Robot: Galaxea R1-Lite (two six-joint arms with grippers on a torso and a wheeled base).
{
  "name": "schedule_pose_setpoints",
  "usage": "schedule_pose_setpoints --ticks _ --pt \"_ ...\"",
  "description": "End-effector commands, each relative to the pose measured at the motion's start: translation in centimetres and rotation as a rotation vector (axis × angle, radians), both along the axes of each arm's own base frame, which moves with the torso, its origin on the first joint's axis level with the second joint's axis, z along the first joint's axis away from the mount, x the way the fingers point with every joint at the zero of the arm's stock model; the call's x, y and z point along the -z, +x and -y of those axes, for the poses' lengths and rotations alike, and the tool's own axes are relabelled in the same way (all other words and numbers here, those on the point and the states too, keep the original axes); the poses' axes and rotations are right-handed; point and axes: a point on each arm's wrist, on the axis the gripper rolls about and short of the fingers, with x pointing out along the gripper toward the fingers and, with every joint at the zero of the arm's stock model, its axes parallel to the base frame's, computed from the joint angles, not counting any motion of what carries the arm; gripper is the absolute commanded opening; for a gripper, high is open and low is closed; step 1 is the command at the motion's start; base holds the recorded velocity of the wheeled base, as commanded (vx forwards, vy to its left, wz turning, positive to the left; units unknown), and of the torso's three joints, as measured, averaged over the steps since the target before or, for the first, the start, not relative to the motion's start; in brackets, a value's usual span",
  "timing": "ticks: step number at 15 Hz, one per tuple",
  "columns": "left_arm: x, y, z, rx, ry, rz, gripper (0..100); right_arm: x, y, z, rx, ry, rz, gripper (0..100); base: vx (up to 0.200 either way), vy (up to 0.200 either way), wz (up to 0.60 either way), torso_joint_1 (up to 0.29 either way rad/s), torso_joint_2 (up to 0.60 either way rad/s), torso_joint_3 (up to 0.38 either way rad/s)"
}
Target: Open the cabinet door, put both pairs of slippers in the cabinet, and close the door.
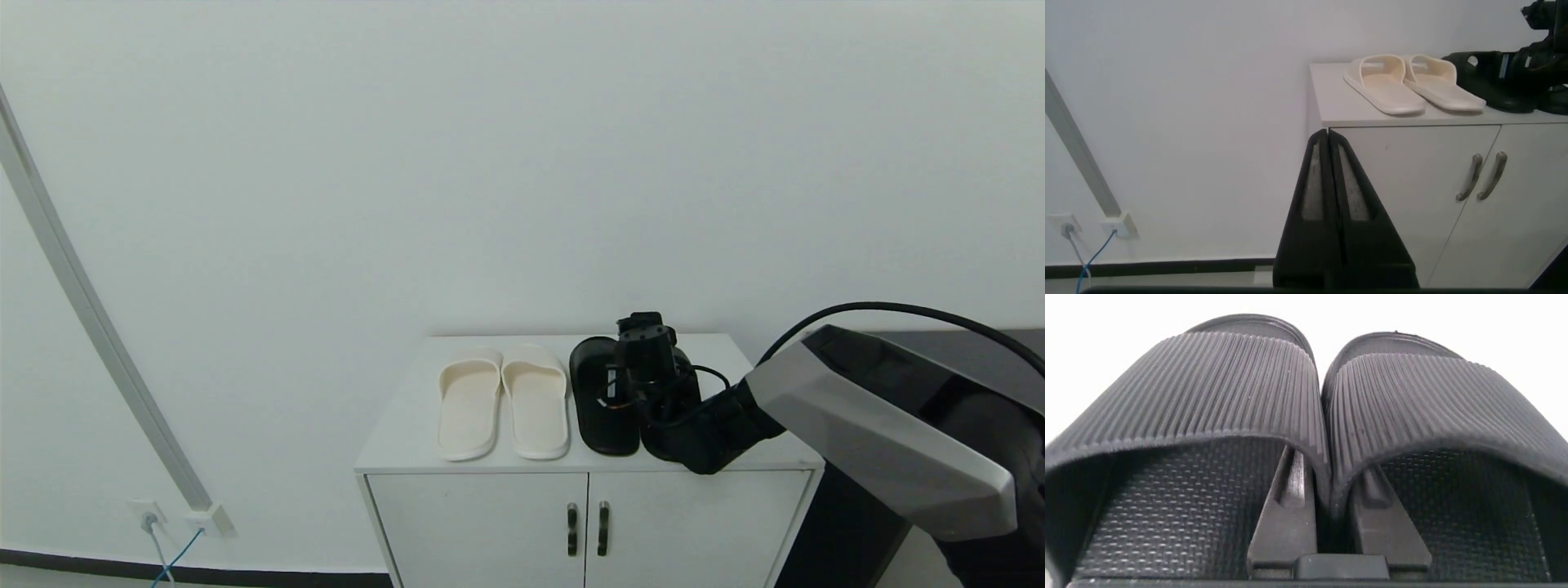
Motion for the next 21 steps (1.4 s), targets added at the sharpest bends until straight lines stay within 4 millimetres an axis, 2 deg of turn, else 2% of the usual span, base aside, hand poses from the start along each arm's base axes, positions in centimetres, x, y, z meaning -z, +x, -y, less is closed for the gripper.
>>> schedule_pose_setpoints --ticks 1,3,5,7,9,11,16,18,21 --pt "0.0 0.0 0.0 0.000 -0.001 0.000 0 -1.4 -0.5 0.2 -0.002 0.011 0.017 0 0.000 0.000 0.00 0.000 0.00 0.000" --pt "0.0 0.0 0.0 0.000 -0.001 0.000 0 -3.4 -1.9 0.9 -0.013 0.021 0.027 0 0.000 0.000 0.00 0.000 0.00 0.000" --pt "0.0 0.0 0.0 0.000 -0.001 0.000 0 -6.6 -5.9 1.8 -0.126 0.052 0.034 0 0.000 0.000 0.00 0.000 0.00 0.000" --pt "0.0 0.0 0.0 0.000 -0.001 0.000 0 -9.0 -11.2 3.5 -0.307 0.089 0.018 0 0.000 0.000 0.00 0.000 0.00 0.000" --pt "0.0 0.0 0.0 0.000 0.000 0.000 0 -10.1 -15.8 5.3 -0.484 0.120 0.009 0 0.000 0.000 0.00 0.000 0.00 0.000" --pt "0.0 0.0 0.0 0.000 0.004 0.000 0 -10.4 -18.8 7.1 -0.644 0.069 0.010 0 0.000 0.000 0.00 0.000 0.00 0.000" --pt "0.0 0.0 0.0 -0.005 -0.001 0.000 0 -9.5 -21.8 8.4 -0.836 -0.081 0.023 0 0.000 0.000 0.00 0.000 0.00 0.000" --pt "0.0 0.0 0.0 -0.005 0.000 0.000 0 -8.9 -21.9 8.4 -0.862 -0.149 0.029 0 0.000 0.000 0.00 0.000 0.00 0.000" --pt "0.0 0.0 0.0 -0.003 0.000 0.000 0 -9.3 -22.0 8.5 -0.862 -0.155 0.047 0 -0.067 0.000 0.00 0.001 0.00 0.001"
